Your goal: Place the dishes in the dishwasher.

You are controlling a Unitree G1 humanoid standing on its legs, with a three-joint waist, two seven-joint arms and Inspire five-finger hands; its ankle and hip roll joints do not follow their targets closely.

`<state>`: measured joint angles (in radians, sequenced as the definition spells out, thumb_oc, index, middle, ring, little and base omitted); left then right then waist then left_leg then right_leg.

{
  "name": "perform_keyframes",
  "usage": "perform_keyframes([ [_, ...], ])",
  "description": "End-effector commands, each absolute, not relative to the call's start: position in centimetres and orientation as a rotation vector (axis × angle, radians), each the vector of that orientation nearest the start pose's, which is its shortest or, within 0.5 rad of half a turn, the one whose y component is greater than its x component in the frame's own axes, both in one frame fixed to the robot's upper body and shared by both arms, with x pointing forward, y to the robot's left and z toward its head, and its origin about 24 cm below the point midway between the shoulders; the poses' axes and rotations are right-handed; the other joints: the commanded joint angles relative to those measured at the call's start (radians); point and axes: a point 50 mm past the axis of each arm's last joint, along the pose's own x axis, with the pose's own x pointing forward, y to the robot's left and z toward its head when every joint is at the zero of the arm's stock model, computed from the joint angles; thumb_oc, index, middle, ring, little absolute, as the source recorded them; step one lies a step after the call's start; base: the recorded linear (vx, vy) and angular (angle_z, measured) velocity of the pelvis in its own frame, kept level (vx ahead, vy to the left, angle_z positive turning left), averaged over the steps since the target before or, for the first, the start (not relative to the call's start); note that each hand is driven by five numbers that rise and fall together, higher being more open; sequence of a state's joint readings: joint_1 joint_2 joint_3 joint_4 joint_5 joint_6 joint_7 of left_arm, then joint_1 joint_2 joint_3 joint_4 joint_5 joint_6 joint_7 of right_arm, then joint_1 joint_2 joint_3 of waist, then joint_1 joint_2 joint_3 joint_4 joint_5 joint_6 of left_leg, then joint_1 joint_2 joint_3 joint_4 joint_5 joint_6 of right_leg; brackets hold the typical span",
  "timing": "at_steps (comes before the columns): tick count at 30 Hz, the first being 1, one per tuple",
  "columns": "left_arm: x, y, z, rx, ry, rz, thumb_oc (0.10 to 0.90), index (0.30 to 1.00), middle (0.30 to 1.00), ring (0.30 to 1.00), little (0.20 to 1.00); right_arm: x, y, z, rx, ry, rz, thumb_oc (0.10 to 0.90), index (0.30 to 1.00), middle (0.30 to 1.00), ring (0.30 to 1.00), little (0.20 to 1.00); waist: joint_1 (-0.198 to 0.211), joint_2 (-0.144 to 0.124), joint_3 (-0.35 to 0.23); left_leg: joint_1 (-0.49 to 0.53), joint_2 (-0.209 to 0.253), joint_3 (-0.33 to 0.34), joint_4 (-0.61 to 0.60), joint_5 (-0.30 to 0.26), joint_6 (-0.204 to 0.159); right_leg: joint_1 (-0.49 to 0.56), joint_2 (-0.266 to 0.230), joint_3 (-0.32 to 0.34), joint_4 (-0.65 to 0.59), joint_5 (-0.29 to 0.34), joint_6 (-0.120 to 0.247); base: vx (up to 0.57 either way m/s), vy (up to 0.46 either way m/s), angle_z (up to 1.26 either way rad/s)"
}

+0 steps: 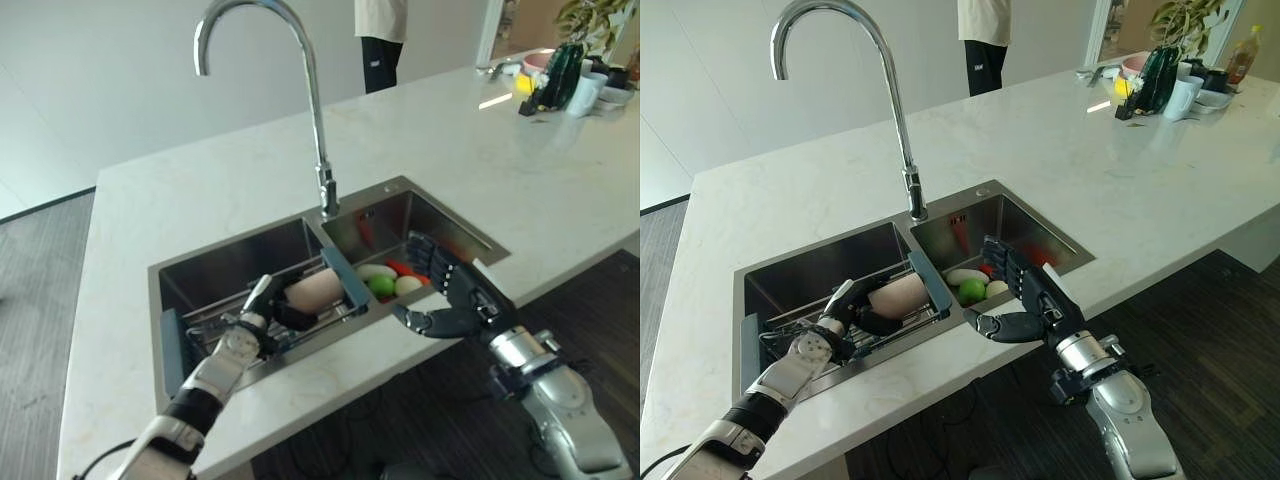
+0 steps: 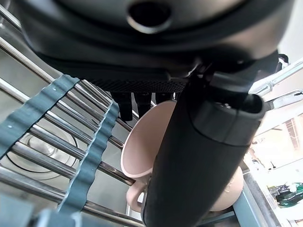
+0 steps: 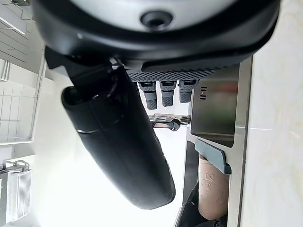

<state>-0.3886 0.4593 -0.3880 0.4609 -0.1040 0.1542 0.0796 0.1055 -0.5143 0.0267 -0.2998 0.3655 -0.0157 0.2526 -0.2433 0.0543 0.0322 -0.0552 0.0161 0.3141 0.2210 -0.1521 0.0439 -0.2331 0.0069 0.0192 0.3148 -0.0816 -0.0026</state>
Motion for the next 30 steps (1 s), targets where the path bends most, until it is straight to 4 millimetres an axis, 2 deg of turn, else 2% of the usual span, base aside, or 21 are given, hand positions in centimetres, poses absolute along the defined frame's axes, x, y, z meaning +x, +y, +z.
perform_keyframes([
  [1,34.1,17.3,9.0,0.499,-0.049,-0.106,0.4,0.3,0.3,0.3,0.3,23.6,-18.9,14.4,-0.13,-0.41,0.389,0.8,0.9,0.9,0.9,0.9,-0.013,0.005,-0.054,-0.031,0.036,-0.024,0.079,-0.09,-0.027,0.045,-0.021,-0.027,-0.015,-0.076,0.109,0.0,0.0,0.0],
  [5,33.8,16.9,9.9,0.496,-0.111,-0.12,0.4,0.3,0.3,0.3,0.3,23.5,-18.7,14.1,-0.132,-0.399,0.389,0.8,0.9,0.9,0.9,0.9,-0.006,0.005,-0.054,-0.034,0.033,-0.035,0.079,-0.088,-0.026,0.047,-0.02,-0.029,-0.015,-0.077,0.108,0.0,0.0,0.0],
  [10,32.9,17.7,12.0,0.464,-0.222,-0.098,0.4,0.3,0.3,0.3,0.3,23.3,-18.8,13.8,-0.134,-0.388,0.369,0.8,0.9,0.9,0.9,0.9,0.018,0.004,-0.05,-0.042,0.027,-0.06,0.079,-0.083,-0.028,0.051,-0.028,-0.04,-0.015,-0.08,0.108,0.0,0.003,0.05],
  [12,31.7,18.1,13.2,0.425,-0.29,-0.081,0.4,0.3,0.3,0.3,0.3,23.1,-18.9,13.8,-0.14,-0.388,0.348,0.8,0.9,0.9,0.9,0.9,0.039,0.003,-0.045,-0.047,0.024,-0.076,0.079,-0.079,-0.03,0.053,-0.036,-0.055,-0.015,-0.081,0.108,-0.01,0.007,0.19],
  [14,28.9,19.7,15.0,0.306,-0.419,-0.035,0.4,0.3,0.3,0.3,0.3,22.6,-19.3,13.9,-0.141,-0.401,0.305,0.8,0.9,0.9,0.9,0.9,0.084,-0.004,-0.038,-0.061,0.02,-0.108,0.079,-0.07,-0.036,0.06,-0.052,-0.088,-0.015,-0.087,0.105,-0.03,0.001,0.32],
  [17,27.6,20.3,15.4,0.264,-0.475,-0.006,0.4,0.3,0.3,0.3,0.3,22.3,-19.5,13.9,-0.142,-0.408,0.288,0.8,0.9,0.9,0.9,0.9,0.101,-0.007,-0.034,-0.065,0.02,-0.12,0.079,-0.068,-0.038,0.062,-0.058,-0.102,-0.015,-0.09,0.103,-0.02,-0.005,0.32],
  [18,26.3,20.9,15.8,0.214,-0.524,0.016,0.4,0.3,0.3,0.3,0.3,21.9,-19.8,14.0,-0.139,-0.416,0.266,0.8,0.9,0.9,0.9,0.9,0.119,-0.012,-0.031,-0.068,0.02,-0.13,0.079,-0.066,-0.041,0.066,-0.064,-0.115,-0.015,-0.093,0.101,-0.01,-0.007,0.25],
  [21,24.3,21.9,16.3,0.133,-0.609,0.06,0.4,0.3,0.3,0.3,0.3,21.5,-20.2,14.1,-0.139,-0.432,0.234,0.8,0.9,0.9,0.9,0.9,0.144,-0.021,-0.028,-0.074,0.018,-0.147,0.079,-0.062,-0.043,0.073,-0.072,-0.137,-0.015,-0.099,0.097,-0.01,-0.007,0.24],
  [26,22.0,23.2,17.3,0.106,-0.729,0.147,0.4,0.3,0.3,0.3,0.3,20.9,-20.9,14.9,-0.117,-0.496,0.173,0.8,0.9,0.9,0.9,0.9,0.184,-0.032,-0.021,-0.083,0.017,-0.173,0.079,-0.056,-0.05,0.083,-0.083,-0.17,-0.015,-0.106,0.092,0.0,-0.019,0.27],
  [30,19.8,25.0,17.7,0.08,-0.802,0.262,0.4,0.3,0.3,0.3,0.3,20.2,-21.5,15.7,-0.079,-0.579,0.12,0.8,0.9,0.9,0.9,0.9,0.221,-0.04,-0.021,-0.093,0.017,-0.197,0.079,-0.047,-0.06,0.089,-0.093,-0.202,-0.015,-0.113,0.087,0.01,-0.038,0.25],
])
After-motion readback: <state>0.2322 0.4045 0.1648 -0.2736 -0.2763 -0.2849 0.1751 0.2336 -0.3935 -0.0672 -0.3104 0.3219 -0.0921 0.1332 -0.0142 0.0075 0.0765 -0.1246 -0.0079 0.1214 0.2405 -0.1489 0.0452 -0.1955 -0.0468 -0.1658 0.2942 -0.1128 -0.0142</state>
